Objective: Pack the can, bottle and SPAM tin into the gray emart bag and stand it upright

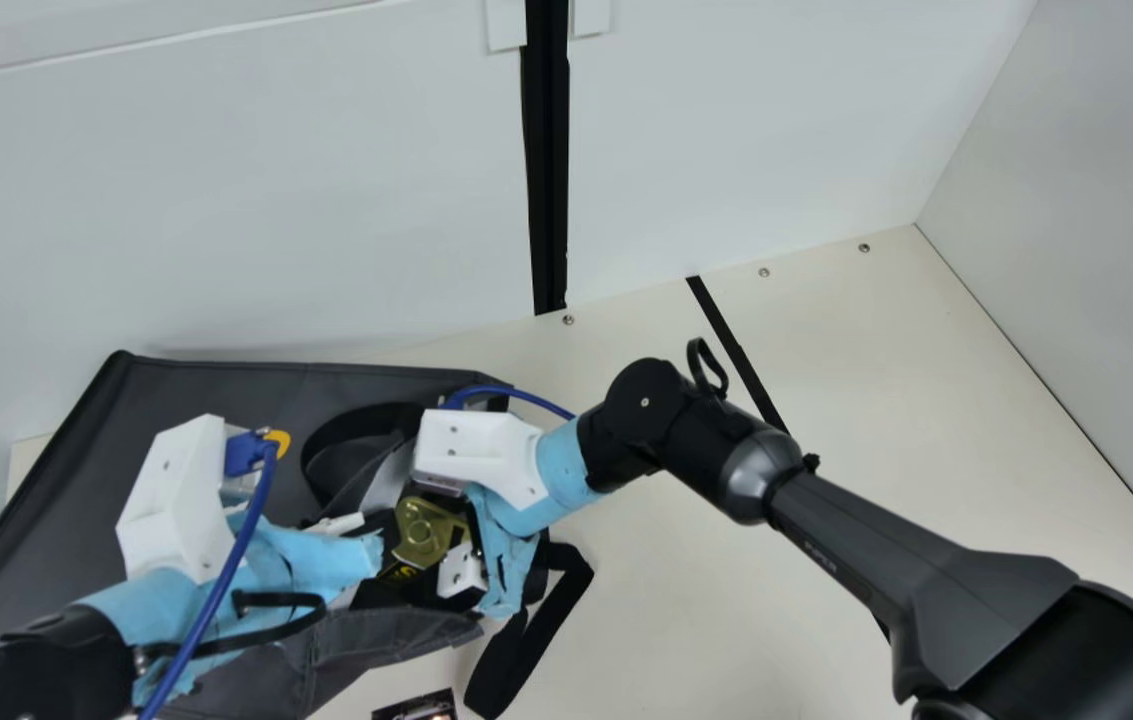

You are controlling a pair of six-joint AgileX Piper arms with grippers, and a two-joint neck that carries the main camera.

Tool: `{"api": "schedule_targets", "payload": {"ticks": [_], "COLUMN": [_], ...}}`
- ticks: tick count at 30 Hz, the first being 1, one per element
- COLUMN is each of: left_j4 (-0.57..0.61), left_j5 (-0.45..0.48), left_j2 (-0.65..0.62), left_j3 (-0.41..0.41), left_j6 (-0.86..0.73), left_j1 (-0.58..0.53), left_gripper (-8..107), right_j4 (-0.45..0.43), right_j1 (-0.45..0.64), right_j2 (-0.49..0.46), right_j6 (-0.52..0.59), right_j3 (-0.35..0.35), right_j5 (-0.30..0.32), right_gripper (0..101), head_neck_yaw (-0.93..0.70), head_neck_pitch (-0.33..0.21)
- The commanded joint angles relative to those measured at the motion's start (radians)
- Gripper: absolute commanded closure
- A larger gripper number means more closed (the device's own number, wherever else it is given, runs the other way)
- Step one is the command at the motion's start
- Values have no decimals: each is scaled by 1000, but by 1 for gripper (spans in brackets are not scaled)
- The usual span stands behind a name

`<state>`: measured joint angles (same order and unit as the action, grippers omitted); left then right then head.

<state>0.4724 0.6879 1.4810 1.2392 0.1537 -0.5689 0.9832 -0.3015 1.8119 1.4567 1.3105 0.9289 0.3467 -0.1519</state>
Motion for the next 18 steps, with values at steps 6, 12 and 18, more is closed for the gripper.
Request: {"api": "schedule_targets", "payload": {"ticks": [6,12,18], "left_j4": [0,0,0], "left_j5": [0,0,0], "left_j2": [0,0,0], "left_j3": [0,0,0], "left_j6": [0,0,0], "left_j1": [0,0,0], "left_gripper": [107,107,107], "right_j4": [25,38,45], "right_j1": [-43,-53,-46], "right_j2": [1,-10,-22], "right_j6": [-23,-27,-30], "right_j3": [14,-7,-27], "right_j5": [-19,-30,-33], "right_gripper": [101,101,101], "head_neck_yaw": [2,2,2], "head_neck_pitch": [-23,-23,-23]}}
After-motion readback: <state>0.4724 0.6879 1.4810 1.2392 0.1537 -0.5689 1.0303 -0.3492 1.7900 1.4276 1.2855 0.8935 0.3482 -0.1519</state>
